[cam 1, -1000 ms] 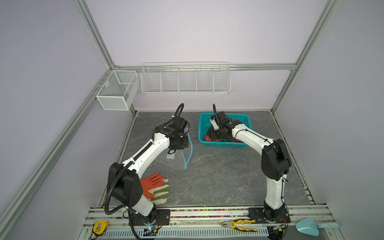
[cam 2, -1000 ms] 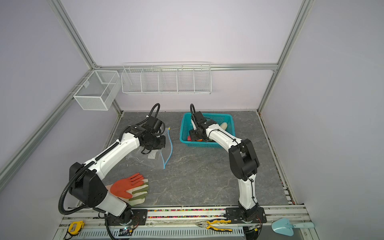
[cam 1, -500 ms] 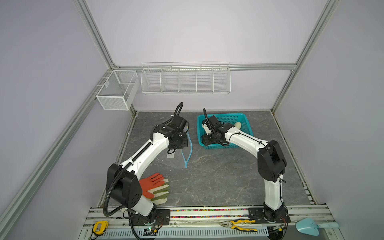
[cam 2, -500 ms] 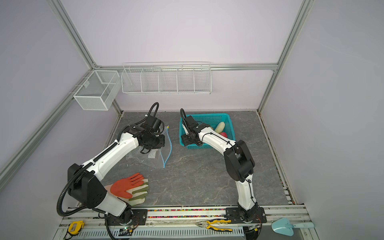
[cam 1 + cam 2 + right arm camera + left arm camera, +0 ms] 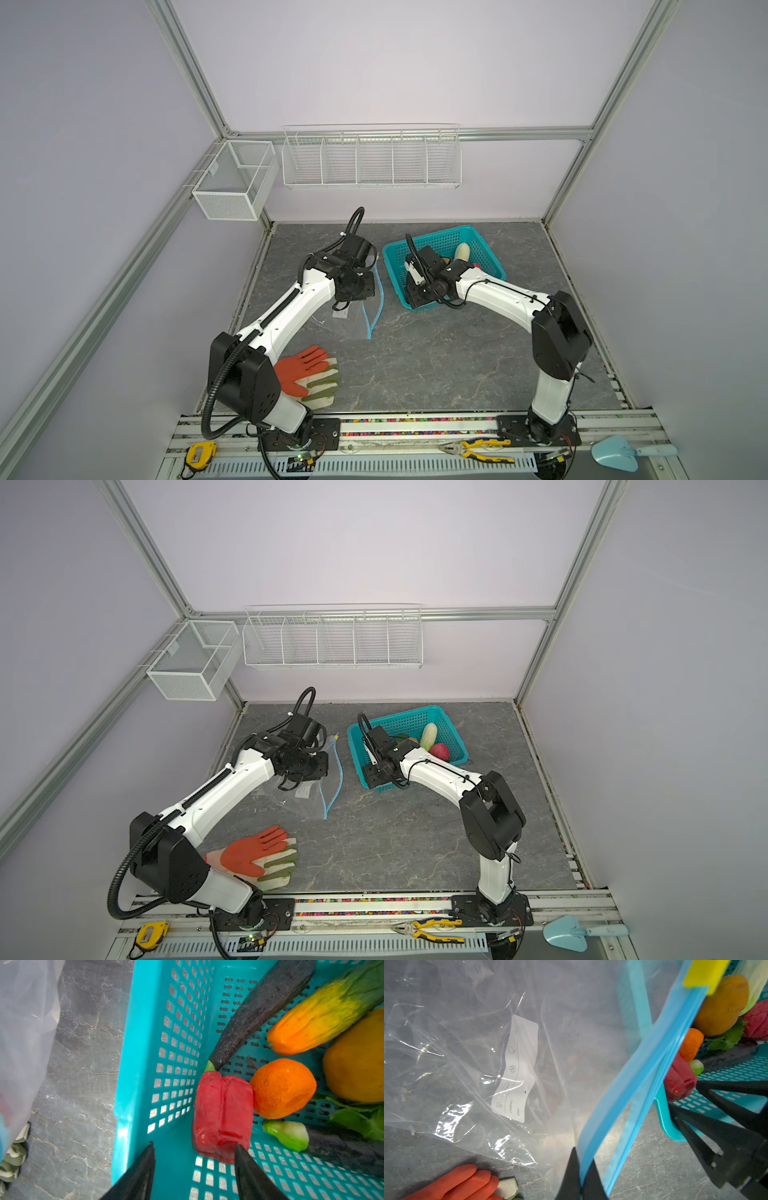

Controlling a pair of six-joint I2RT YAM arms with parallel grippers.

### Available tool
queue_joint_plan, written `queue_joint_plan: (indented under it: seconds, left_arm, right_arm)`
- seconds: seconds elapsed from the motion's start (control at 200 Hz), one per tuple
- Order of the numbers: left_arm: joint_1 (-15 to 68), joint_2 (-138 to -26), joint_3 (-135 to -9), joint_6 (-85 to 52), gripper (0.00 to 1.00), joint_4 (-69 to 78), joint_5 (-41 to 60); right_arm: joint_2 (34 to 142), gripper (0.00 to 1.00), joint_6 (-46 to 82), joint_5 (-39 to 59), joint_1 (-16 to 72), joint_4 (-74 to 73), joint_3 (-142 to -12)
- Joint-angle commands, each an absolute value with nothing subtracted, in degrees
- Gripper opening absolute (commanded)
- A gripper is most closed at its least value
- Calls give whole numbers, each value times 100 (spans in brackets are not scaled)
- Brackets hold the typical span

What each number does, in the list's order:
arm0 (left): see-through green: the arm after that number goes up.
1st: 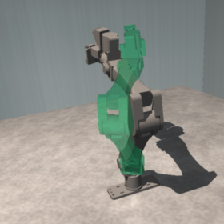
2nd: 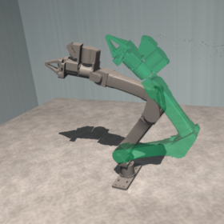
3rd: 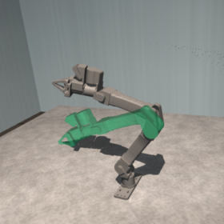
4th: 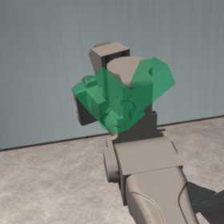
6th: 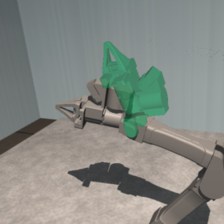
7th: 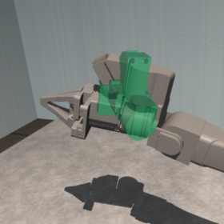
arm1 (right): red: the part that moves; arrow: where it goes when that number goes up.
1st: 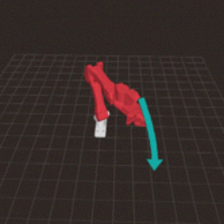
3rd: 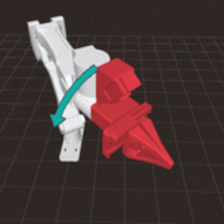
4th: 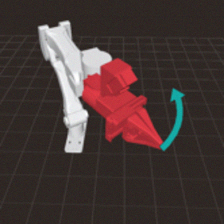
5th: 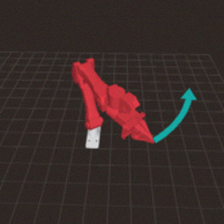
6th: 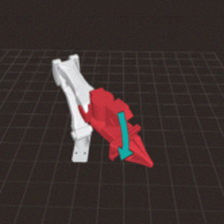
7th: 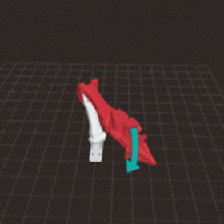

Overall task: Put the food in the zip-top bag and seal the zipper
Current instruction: 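Lower the right gripper onto the orange fruit in the basket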

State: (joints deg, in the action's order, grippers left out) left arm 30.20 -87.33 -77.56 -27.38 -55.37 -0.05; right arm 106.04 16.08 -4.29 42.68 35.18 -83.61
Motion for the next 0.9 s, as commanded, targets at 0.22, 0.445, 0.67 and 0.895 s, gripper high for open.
queue_joint_plan:
  seconds: [0.22,0.445,0.67,0.895]
  left_arm:
    - [2984,-9001,-7889,-2920,0,-5544,384]
    - [2988,-9174,-7957,-3003,0,-5583,509]
    - [2988,-9178,-7971,-3025,0,-5582,512]
    - [2984,-9227,-7929,-3016,0,-5533,514]
  right_arm:
    - [10323,62,1387,-629,3519,3631,-8455]
    - [10652,62,1168,-422,3258,3642,-8660]
    - [10962,63,1113,-195,3260,3707,-8760]
    - [11199,65,1103,-143,3260,3779,-8851]
